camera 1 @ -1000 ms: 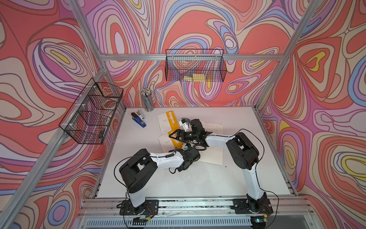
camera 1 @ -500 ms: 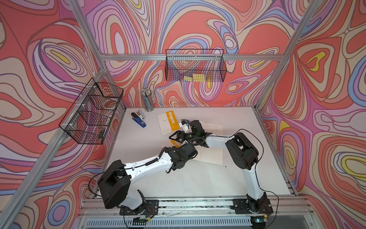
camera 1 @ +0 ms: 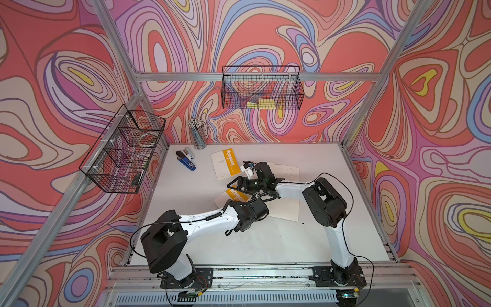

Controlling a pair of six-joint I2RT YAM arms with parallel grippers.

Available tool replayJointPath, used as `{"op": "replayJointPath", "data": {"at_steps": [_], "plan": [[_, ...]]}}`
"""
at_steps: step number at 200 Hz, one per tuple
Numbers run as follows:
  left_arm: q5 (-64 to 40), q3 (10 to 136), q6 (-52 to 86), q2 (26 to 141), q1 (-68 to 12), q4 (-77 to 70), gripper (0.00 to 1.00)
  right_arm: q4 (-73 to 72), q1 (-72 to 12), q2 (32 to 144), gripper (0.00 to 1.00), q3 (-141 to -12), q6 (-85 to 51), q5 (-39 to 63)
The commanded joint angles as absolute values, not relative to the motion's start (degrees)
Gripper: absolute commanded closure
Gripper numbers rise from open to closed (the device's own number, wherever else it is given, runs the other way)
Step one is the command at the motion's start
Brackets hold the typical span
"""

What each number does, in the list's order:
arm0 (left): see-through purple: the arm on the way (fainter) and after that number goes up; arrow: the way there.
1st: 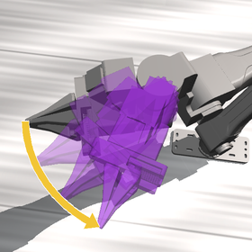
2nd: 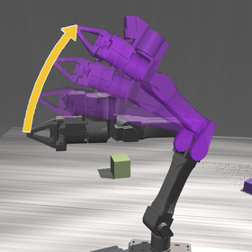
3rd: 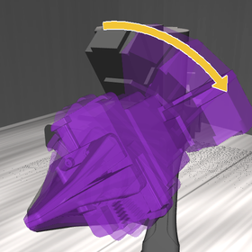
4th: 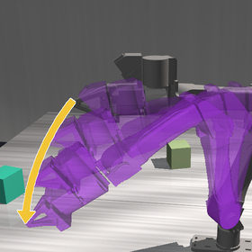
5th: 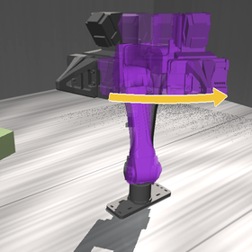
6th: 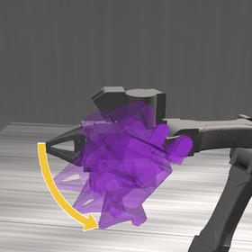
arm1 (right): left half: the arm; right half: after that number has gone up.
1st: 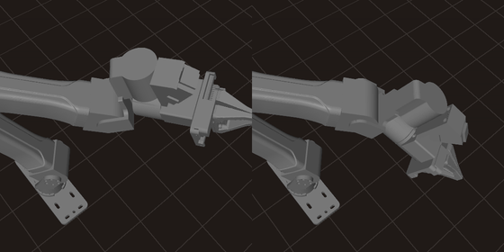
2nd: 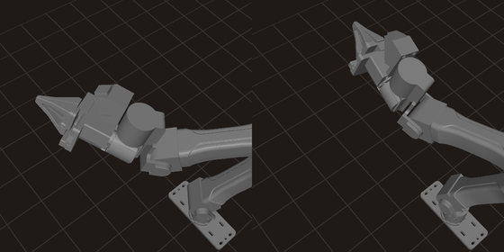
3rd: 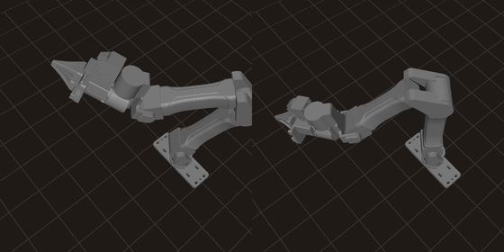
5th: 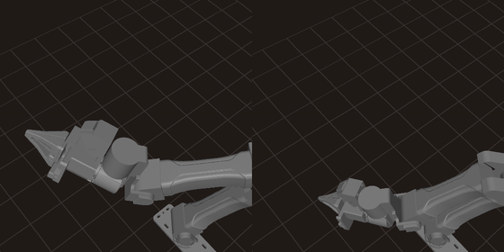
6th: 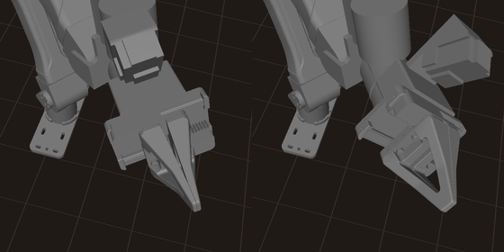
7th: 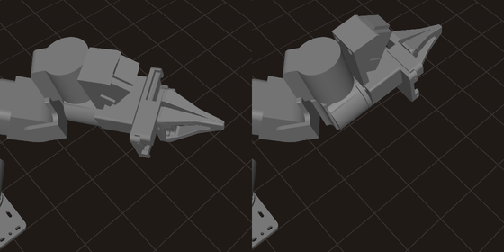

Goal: Close the notebook
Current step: Close the notebook at the center of the board.

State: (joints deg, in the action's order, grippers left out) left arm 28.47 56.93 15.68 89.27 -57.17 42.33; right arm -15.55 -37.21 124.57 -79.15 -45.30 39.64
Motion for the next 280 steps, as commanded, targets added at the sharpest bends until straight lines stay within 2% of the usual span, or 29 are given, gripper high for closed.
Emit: {"op": "replayJointPath", "data": {"at_steps": [1, 56, 85, 103, 108, 152, 178, 198, 241, 280], "plan": [[22.91, 55.92, 16.45, 84.78, -57.97, 43.23, 0.24, -14.57, -37.62, 124.26, 0.02, -79.65, -44.03, 38.96], [8.64, 53.55, 9.97, 76.12, -57.88, 41.07, 0.23, -14.5, -37.66, 124.35, 0.02, -79.76, -43.81, 38.8], [16.47, 55.1, 13.88, 82.65, -57.96, 45.23, 0.2, -13.78, -37.62, 124.13, 0.02, -80.34, -43.25, 38.67], [19.71, 55.25, 16.99, 86.42, -58.63, 44.97, 0.01, -12.86, -37.54, 123.62, 0.02, -80.68, -42.7, 38.51], [20.06, 55.05, 17.29, 86.78, -58.95, 44.43, 0.0, -12.67, -37.57, 123.37, 0.02, -80.68, -42.51, 38.37], [17.77, 50.98, 17.27, 82.88, -60.03, 36.68, 0.0, -12.13, -37.6, 122.7, 0.02, -80.25, -42.17, 38.3], [5.19, 46.43, 12.15, 78.2, -59.53, 29.97, 0.0, -12.3, -37.61, 122.35, 0.02, -80.07, -42.02, 38.23], [0.95, 46.95, 11.34, 79.53, -59.24, 31.33, 0.0, -12.3, -37.62, 122.31, 0.02, -80.06, -42.05, 38.3], [-3.69, 48.22, 11.69, 83.41, -56.83, 30.75, 0.0, -13.26, -37.61, 121.74, 0.02, -78.91, -42.52, 38.32], [-3.48, 49.19, 11.51, 82.93, -56.48, 29.73, 0.0, -12.2, -37.61, 119.92, 0.02, -77.79, -41.54, 37.9]]}}
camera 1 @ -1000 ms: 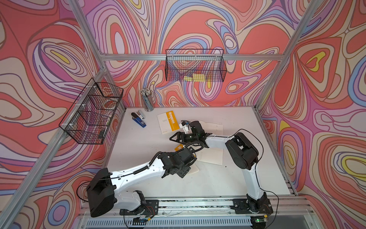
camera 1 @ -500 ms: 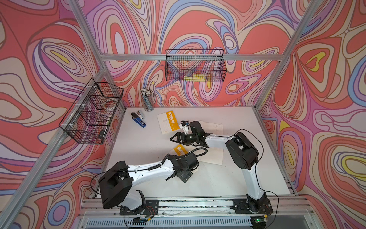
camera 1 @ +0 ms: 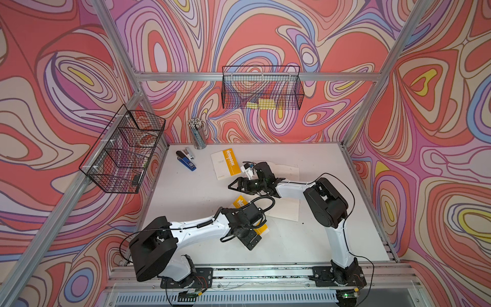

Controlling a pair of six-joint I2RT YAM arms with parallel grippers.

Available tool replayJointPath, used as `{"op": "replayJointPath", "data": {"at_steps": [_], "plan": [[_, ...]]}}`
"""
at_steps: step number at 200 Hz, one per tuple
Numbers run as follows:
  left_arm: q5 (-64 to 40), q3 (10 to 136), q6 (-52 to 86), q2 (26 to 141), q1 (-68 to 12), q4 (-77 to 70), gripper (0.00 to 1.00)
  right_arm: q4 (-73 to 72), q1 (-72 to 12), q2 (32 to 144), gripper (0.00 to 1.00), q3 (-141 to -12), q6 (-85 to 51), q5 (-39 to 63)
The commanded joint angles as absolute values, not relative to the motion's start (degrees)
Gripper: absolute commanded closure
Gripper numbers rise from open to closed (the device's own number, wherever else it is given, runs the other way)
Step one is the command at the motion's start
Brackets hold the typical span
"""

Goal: Close the notebook
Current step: Close the notebook at the center of the board.

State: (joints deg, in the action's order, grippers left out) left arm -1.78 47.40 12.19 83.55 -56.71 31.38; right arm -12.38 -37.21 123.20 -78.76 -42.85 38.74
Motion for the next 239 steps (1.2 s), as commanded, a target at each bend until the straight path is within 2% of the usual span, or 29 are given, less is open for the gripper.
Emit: {"op": "replayJointPath", "data": {"at_steps": [1, 44, 78, 129, 168, 239], "plan": [[-3.5, 49.2, 11.51, 82.91, -56.5, 29.67, 0.0, -12.17, -37.66, 119.9, 0.01, -77.79, -41.47, 37.89], [-6.47, 46.56, 13.37, 83.29, -56.25, 25.52, 0.0, -10.13, -37.59, 116.72, 0.02, -76.83, -40.55, 37.03], [-9.18, 40.81, 15.93, 77.56, -56.32, 19.48, 0.0, -9.85, -37.53, 113.81, 0.02, -74.47, -40.83, 36.82], [-6.74, 40.2, 20.69, 70.1, -55.35, 25.82, 0.0, -13.27, -37.52, 111.99, 0.02, -70.02, -44.29, 39.99], [-4.47, 39.45, 24.21, 70.18, -54.33, 27.51, 0.0, -17.1, -37.62, 110.84, 0.02, -66.41, -47.08, 41.7], [-8.54, 34.29, 24.29, 76.55, -54.24, 15.6, 0.0, -8.12, -37.63, 102.46, 0.02, -66.62, -42.37, 38.98]]}}
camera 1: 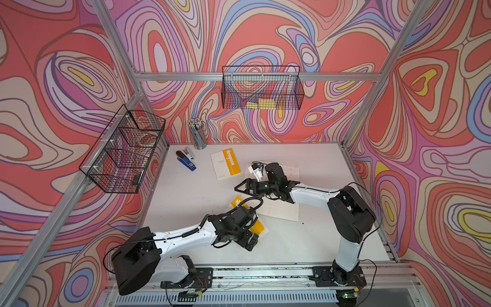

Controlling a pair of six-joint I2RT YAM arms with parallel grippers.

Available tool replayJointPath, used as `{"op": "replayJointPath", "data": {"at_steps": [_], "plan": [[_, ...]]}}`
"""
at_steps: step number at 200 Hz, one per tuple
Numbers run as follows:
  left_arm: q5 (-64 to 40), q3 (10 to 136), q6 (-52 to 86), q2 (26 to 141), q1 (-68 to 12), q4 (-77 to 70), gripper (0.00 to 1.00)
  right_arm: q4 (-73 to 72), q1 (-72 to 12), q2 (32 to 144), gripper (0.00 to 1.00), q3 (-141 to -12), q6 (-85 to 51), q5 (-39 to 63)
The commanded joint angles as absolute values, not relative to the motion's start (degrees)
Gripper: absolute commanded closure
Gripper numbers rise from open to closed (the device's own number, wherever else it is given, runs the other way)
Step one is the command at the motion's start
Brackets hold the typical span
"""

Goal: Close the notebook
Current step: Close the notebook at the center of the board.

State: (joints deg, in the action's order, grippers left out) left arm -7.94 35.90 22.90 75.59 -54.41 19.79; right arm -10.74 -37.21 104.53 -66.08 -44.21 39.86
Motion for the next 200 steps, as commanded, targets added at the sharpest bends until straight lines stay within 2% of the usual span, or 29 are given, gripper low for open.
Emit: {"op": "replayJointPath", "data": {"at_steps": [1, 114, 155, 200], "plan": [[-8.49, 34.24, 24.32, 76.51, -54.28, 15.54, 0.0, -8.06, -37.62, 102.43, 0.02, -66.62, -42.41, 38.96], [-0.41, 30.06, 26.02, 67.73, -54.26, 16.32, 0.0, -17.8, -40.07, 106.11, 0.02, -57.7, -52.03, 41.22], [-0.04, 30.31, 26.43, 68.46, -54.31, 16.62, 0.0, -18.2, -40.91, 106.83, 0.02, -55.93, -52.34, 40.37], [-2.61, 30.06, 30.29, 60.88, -54.58, 18.7, 0.0, -16.09, -40.96, 108.39, 0.02, -54.77, -50.15, 38.91]]}}
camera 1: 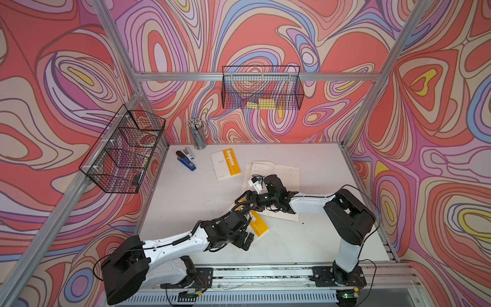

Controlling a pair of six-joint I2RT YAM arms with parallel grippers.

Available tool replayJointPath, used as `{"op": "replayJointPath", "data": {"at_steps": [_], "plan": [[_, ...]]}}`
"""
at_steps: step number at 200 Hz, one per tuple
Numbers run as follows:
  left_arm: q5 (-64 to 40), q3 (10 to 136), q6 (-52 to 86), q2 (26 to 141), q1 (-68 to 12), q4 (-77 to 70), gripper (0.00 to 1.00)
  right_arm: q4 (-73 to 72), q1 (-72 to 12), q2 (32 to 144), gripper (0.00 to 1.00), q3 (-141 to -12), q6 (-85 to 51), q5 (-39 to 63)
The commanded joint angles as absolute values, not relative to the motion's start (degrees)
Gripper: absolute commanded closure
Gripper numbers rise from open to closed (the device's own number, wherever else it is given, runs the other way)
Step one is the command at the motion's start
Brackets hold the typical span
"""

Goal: Close the notebook
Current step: Close the notebook at the center of the board.

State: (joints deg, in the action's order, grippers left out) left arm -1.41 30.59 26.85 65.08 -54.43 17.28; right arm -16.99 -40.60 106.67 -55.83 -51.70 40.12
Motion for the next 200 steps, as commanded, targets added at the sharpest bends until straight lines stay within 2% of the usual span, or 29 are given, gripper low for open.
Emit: {"op": "replayJointPath", "data": {"at_steps": [1, 47, 69, 119, 200], "plan": [[-2.76, 30.06, 30.35, 60.76, -54.58, 18.8, 0.0, -16.09, -40.96, 108.47, 0.02, -54.72, -50.13, 38.92], [-8.59, 30.94, 34.37, 63.11, -54.14, 18.76, 0.0, -14.79, -40.96, 110.36, 0.02, -54.63, -48.45, 38.45], [-9.56, 30.06, 38.41, 63.02, -52.21, 16.79, 0.16, -14.42, -40.96, 110.39, 0.02, -53.52, -48.21, 37.86], [-5.58, 19.52, 52.67, 55.69, -49.84, 9.4, 0.28, -15.66, -40.96, 110.19, 0.02, -51.52, -48.64, 37.44], [0.55, 12.84, 61.38, 46.93, -47.6, 7.89, 0.28, -16.99, -40.96, 110.7, 0.02, -50.52, -49.04, 38.0]]}}
